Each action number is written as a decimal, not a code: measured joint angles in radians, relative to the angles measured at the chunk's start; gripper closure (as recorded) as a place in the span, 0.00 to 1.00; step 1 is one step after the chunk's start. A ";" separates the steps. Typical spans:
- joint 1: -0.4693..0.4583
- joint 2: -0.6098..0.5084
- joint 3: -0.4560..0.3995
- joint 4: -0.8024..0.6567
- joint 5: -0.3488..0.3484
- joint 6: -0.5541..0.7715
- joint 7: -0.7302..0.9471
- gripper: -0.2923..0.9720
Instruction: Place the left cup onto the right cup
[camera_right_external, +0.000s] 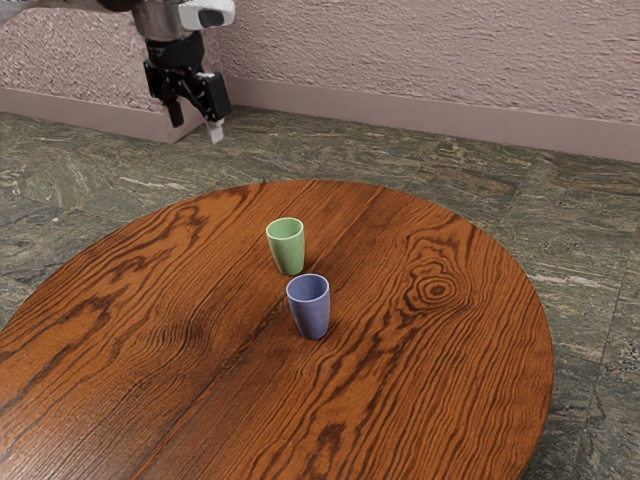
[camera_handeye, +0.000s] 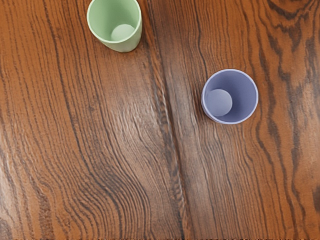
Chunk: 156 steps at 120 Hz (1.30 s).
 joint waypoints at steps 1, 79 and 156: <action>0.000 0.000 0.000 -0.002 0.000 0.001 0.001 0.24; 0.195 0.331 -0.002 -0.045 -0.118 0.287 0.032 0.24; 0.199 0.452 -0.092 0.002 -0.188 0.446 0.038 0.24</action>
